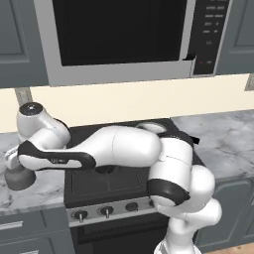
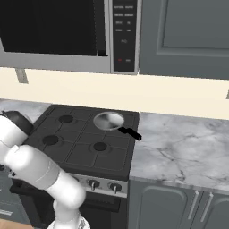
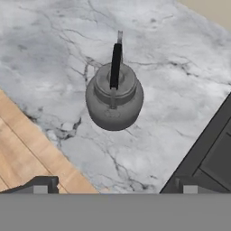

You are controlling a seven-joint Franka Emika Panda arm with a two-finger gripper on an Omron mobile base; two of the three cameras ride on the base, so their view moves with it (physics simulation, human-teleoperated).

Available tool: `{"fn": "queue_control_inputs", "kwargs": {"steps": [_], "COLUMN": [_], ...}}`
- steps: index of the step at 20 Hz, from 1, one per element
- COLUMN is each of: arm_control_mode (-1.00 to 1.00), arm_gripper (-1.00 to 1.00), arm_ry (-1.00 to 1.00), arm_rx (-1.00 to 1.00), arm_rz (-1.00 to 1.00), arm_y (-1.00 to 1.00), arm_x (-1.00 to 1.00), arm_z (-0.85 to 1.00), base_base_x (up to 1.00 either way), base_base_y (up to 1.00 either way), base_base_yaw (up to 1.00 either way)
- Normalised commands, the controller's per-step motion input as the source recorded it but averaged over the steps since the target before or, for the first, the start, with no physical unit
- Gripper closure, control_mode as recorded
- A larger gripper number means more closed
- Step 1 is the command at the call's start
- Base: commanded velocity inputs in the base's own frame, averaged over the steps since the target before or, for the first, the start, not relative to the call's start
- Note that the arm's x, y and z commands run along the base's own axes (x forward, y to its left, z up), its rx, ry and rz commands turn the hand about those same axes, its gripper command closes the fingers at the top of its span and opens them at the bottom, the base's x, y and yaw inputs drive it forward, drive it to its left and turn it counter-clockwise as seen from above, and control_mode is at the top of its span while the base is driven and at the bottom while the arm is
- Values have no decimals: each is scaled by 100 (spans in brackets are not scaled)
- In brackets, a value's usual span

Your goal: Pick the kettle from the counter and place it on a stove burner. Then turn the burner on.

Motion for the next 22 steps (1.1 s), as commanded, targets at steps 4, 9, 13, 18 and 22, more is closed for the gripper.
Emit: {"fn": "queue_control_inputs", "kwargs": {"steps": [4,9,13,18,22], "arm_control_mode": [-100,-100,-100,-100,-100], "arm_gripper": [-100,-100,-100,-100,-100], "arm_ry": [0,0,0,0,0], "arm_rx": [0,0,0,0,0], "arm_rz": [-8,-5,-1,0,0], "arm_y": [16,2,13,37,48], "arm_x": [24,35,32,19,11], "arm_z": [-8,-12,-31,-25,-4], "base_base_x": [0,0,0,0,0], "base_base_y": [0,0,0,0,0], "base_base_yaw": [0,0,0,0,0]}}
